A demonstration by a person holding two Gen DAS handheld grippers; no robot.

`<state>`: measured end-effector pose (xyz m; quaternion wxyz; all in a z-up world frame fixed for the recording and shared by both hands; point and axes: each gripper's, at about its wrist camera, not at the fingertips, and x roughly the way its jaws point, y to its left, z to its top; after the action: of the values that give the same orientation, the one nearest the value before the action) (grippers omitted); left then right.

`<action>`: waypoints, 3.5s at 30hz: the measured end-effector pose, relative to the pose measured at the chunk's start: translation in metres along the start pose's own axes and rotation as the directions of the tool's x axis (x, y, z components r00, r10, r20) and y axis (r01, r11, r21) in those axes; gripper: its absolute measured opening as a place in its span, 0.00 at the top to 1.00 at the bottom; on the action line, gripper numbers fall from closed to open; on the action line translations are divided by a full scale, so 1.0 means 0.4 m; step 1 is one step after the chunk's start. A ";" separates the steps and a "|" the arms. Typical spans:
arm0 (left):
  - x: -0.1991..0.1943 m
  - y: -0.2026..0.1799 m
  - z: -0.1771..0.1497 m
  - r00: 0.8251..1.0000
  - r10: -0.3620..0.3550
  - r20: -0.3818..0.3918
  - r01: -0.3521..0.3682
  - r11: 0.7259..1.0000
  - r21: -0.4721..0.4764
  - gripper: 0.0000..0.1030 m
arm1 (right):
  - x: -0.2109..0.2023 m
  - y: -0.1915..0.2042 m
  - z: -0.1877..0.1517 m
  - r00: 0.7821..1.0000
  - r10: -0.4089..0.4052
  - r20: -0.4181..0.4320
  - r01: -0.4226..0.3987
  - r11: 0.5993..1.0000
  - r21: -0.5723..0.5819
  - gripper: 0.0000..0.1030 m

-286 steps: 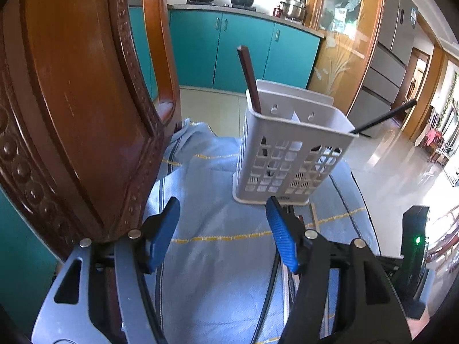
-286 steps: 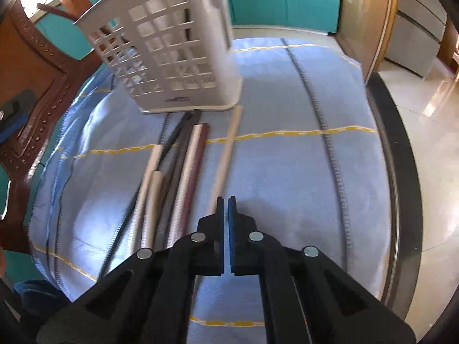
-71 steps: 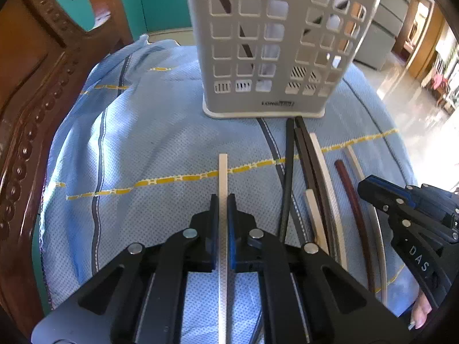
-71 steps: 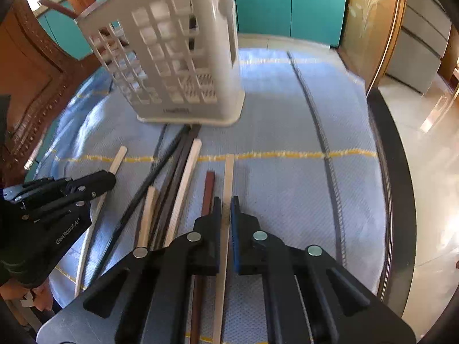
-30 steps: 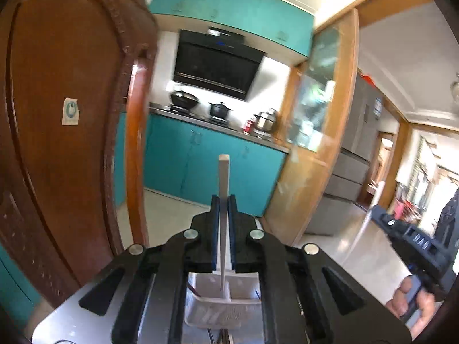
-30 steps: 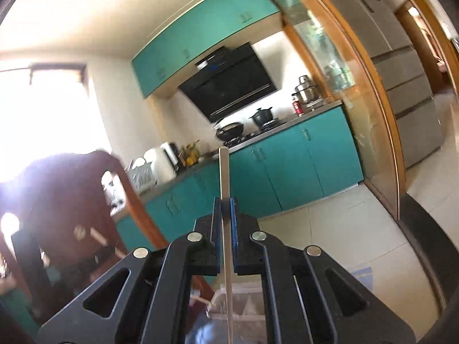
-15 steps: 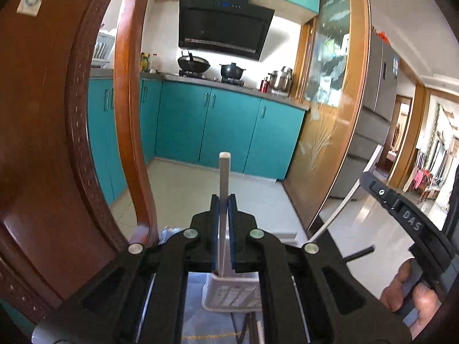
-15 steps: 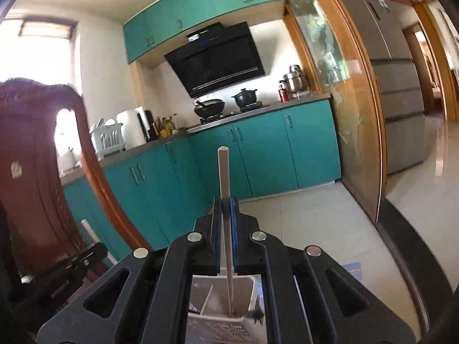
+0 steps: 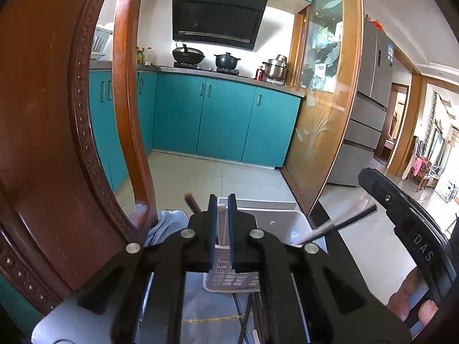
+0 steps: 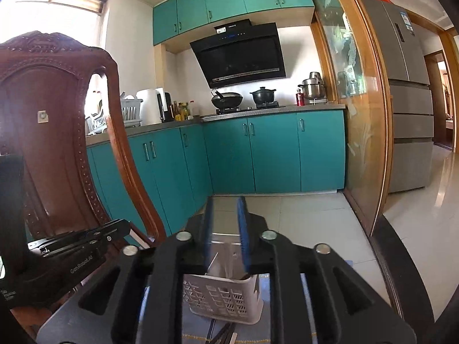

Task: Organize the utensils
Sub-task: 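Open both grippers to drop the chopsticks into the basket, then withdraw both tools from the basket back to the chopstick pile, then move left tool to a black chopstick while right tool reaches a dark red chopstick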

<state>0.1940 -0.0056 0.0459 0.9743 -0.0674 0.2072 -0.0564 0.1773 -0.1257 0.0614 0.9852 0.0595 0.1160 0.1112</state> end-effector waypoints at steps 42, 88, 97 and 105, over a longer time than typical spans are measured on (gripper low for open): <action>-0.078 0.055 -0.195 0.981 0.031 -0.189 -0.021 0.998 0.055 0.46 | 0.060 0.023 -0.489 0.670 -0.097 -0.736 0.000 0.991 -0.131 0.57; 0.047 0.059 -0.325 0.869 0.047 -0.492 -0.017 0.998 0.065 0.38 | 0.070 -0.059 -0.466 0.693 -0.091 -0.716 0.098 0.995 -0.032 0.90; 0.059 0.058 -0.339 0.860 0.034 -0.510 -0.019 0.999 0.033 0.38 | 0.085 -0.028 -0.444 0.711 -0.182 -0.679 0.155 0.983 -0.101 0.73; 0.115 -0.024 -0.431 0.801 0.052 -0.597 0.075 0.980 0.186 0.38 | 0.096 -0.057 -0.463 0.671 -0.174 -0.721 0.181 0.981 -0.069 0.68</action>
<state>0.1642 -0.0400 -0.1267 0.8604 0.0512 0.4969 -0.1013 0.1736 -0.1219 -0.1290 0.8653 0.0032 0.5004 0.0289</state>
